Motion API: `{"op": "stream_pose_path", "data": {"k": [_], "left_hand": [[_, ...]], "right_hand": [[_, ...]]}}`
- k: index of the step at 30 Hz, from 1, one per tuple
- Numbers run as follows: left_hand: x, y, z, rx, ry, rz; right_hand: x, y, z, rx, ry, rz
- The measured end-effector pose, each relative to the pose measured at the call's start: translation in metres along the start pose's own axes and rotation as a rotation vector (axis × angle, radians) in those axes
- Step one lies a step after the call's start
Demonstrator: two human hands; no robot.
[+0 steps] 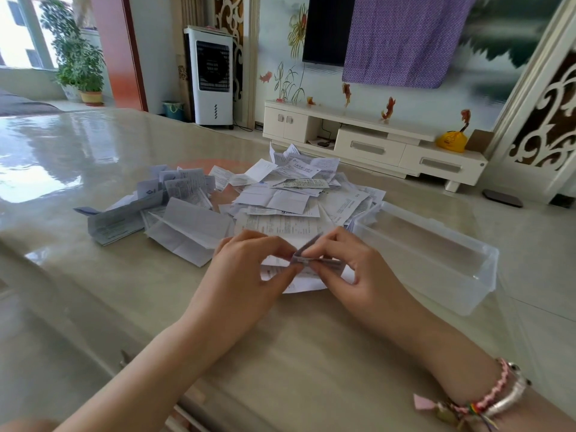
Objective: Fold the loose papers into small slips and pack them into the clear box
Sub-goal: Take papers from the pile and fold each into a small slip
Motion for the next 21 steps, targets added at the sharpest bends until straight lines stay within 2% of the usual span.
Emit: {"op": "stream_pose_path", "data": {"k": [3,6,10,12,18,21], "left_hand": [[-0.002,0.0,0.0,0.014,0.076,-0.032],[-0.005,0.0,0.0,-0.016,0.181,-0.135],[-0.009,-0.003,0.0,-0.062,0.304,-0.235],[-0.012,-0.003,0.002,-0.081,0.336,-0.274],[-0.009,-0.004,-0.008,-0.068,0.305,-0.198],[-0.014,-0.006,-0.023,-0.032,0.299,-0.233]], "right_hand": [[-0.001,0.0,-0.002,0.038,0.059,0.012],[0.005,0.001,-0.008,0.109,0.096,0.062],[0.011,-0.001,-0.006,0.027,0.086,0.121],[0.01,-0.002,-0.006,0.044,0.043,0.114],[0.009,-0.001,-0.001,0.041,-0.05,0.109],[0.007,0.0,0.0,0.048,-0.091,0.13]]}}
Point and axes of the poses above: each hand's wrist, its own y-axis away from the middle knuckle, its own z-axis out of the palm, x = y × z, the point moved 4 cm from there along -y, towards the middle knuckle, and after that the axes turned 3 degrees about z, right-handed, at the moved point
